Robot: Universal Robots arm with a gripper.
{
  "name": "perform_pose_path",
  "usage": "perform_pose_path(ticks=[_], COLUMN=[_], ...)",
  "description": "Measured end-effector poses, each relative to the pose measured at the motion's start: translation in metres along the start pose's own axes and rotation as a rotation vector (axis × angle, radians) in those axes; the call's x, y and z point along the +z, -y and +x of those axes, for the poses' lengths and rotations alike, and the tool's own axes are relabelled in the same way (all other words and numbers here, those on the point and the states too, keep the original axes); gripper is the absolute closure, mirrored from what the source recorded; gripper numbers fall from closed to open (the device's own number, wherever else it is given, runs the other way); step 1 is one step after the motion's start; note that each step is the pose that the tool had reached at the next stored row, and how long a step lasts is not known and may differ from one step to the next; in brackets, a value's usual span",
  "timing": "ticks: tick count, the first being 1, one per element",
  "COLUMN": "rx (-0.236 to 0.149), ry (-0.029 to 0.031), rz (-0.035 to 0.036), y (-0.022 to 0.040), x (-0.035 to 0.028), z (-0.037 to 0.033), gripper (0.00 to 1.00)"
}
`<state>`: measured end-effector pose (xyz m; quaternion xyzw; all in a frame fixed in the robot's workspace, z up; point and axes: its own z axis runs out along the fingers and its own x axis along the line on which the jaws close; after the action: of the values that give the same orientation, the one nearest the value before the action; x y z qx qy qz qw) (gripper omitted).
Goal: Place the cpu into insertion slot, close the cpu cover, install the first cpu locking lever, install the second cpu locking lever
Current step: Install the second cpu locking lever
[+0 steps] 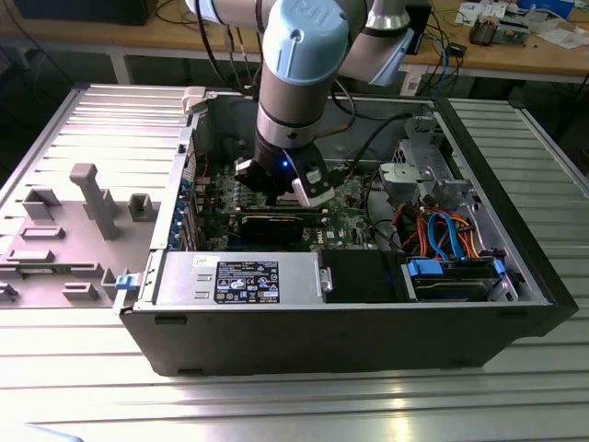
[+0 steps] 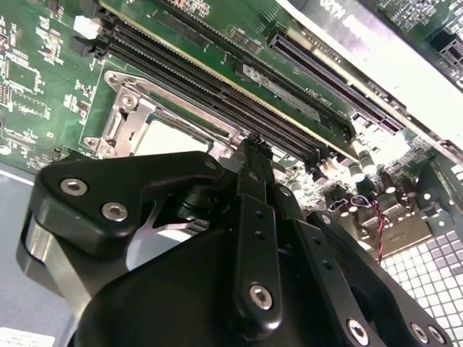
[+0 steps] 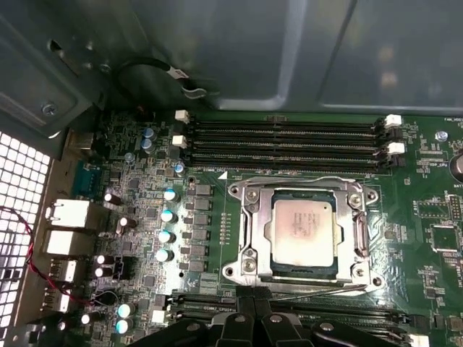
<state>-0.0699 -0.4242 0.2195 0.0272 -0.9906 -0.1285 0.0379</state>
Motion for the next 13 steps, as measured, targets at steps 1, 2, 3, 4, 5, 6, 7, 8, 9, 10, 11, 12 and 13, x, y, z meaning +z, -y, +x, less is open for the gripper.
perform_pose_path(ticks=[1, 2, 3, 4, 5, 6, 7, 8, 9, 10, 11, 12, 13], rx=[-0.001, -0.001, -0.001, -0.001, -0.001, -0.002, -0.002, -0.002, -0.002, -0.002, -0.002, -0.003, -0.003], ry=[0.0003, 0.0004, 0.0010, 0.0018, 0.0022, 0.0023, 0.0028, 0.0027, 0.0027, 0.0028, 0.0028, 0.0028, 0.0028], rz=[-0.0066, -0.0073, -0.0073, -0.0076, -0.0084, -0.0101, -0.0164, -0.0167, -0.0169, -0.0186, -0.0200, -0.0201, -0.0202], y=[0.0004, 0.0009, 0.0017, 0.0021, 0.0023, 0.0025, 0.0026, 0.0026, 0.0027, 0.0027, 0.0027, 0.0027, 0.0027], x=[0.0013, 0.0038, 0.0069, 0.0086, 0.0092, 0.0098, 0.0108, 0.0108, 0.0108, 0.0108, 0.0108, 0.0108, 0.0108], z=[0.0022, 0.0041, 0.0047, 0.0046, 0.0048, 0.0048, 0.0049, 0.0049, 0.0049, 0.0049, 0.0049, 0.0049, 0.0049], gripper=[0.89, 0.89, 0.89, 0.89, 0.89, 0.89, 0.89, 0.89, 0.89, 0.89, 0.89, 0.89, 0.89])
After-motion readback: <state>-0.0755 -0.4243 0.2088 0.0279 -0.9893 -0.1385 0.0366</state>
